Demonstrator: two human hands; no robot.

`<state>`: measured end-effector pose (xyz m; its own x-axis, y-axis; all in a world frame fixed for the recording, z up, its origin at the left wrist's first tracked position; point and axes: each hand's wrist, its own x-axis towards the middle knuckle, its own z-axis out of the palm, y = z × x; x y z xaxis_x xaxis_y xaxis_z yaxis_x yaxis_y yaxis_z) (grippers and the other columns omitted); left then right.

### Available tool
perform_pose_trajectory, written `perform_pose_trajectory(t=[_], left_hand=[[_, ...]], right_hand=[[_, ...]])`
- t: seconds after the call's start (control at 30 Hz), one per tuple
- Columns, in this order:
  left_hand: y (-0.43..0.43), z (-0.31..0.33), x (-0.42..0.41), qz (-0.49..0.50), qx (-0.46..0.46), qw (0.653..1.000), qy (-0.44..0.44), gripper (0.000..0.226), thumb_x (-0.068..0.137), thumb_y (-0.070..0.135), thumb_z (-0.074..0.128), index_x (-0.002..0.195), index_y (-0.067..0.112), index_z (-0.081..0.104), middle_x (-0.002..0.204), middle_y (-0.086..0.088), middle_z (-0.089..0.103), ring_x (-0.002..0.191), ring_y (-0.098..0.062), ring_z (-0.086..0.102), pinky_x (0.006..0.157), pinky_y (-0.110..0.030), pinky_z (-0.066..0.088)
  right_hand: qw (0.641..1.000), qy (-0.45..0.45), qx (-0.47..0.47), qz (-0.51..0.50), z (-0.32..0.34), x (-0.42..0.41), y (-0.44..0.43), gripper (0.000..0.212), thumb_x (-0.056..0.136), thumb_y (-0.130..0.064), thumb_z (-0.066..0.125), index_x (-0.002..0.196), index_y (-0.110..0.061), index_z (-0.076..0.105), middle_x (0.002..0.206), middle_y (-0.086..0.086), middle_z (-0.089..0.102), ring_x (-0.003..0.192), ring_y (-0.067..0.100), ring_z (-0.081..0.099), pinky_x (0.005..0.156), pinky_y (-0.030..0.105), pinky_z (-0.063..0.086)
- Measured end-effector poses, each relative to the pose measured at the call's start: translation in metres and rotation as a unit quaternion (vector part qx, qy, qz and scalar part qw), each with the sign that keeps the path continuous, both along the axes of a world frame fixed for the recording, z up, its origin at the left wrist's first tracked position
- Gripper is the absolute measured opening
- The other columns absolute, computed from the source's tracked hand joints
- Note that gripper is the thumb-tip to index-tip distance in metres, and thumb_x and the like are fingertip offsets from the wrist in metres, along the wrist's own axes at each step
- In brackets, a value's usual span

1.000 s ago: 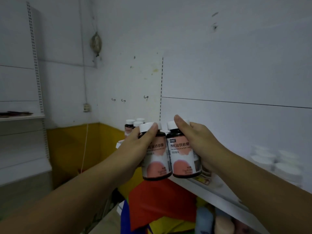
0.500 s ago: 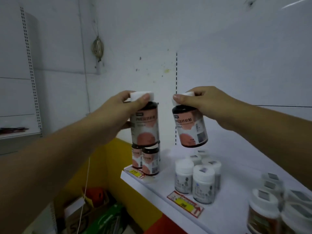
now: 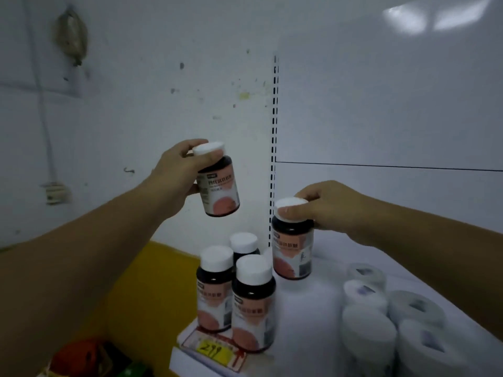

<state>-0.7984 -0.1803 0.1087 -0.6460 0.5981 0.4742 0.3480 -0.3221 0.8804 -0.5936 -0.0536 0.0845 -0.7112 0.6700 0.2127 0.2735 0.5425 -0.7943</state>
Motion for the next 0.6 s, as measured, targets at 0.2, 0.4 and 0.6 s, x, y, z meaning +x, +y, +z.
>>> perform_pose_trajectory(t=[0.2, 0.4, 0.6], left_hand=[[0.051, -0.047, -0.063, -0.096, -0.044, 0.993, -0.062, 0.045, 0.08, 0.013, 0.071, 0.122, 0.016, 0.056, 0.113, -0.005, 0.061, 0.098, -0.021, 0.061, 0.07, -0.034, 0.052], [0.098, -0.099, -0.06, -0.243, -0.181, 0.947, -0.106, 0.037, 0.075, 0.011, 0.074, 0.108, 0.02, 0.062, 0.111, -0.007, 0.065, 0.098, -0.025, 0.063, 0.076, -0.039, 0.055], [0.086, -0.124, -0.043, -0.354, -0.187, 0.896, -0.189, 0.034, 0.09, 0.037, 0.055, 0.104, 0.008, 0.067, 0.089, -0.011, 0.074, 0.071, -0.022, 0.071, 0.058, -0.025, 0.057]], right_hand=[[0.994, -0.088, -0.028, -0.062, -0.027, -0.035, -0.004, 0.04, 0.068, -0.033, 0.081, 0.094, -0.004, 0.071, 0.1, 0.011, 0.072, 0.093, 0.02, 0.067, 0.087, 0.034, 0.056], [0.985, -0.103, -0.09, -0.102, -0.046, -0.041, -0.02, 0.038, 0.068, -0.03, 0.081, 0.097, -0.007, 0.071, 0.101, 0.008, 0.074, 0.097, 0.02, 0.069, 0.09, 0.036, 0.055], [0.98, -0.072, -0.114, -0.144, -0.058, -0.046, -0.033, 0.037, 0.074, -0.038, 0.075, 0.096, -0.009, 0.071, 0.101, 0.003, 0.074, 0.097, 0.015, 0.067, 0.097, 0.035, 0.05]])
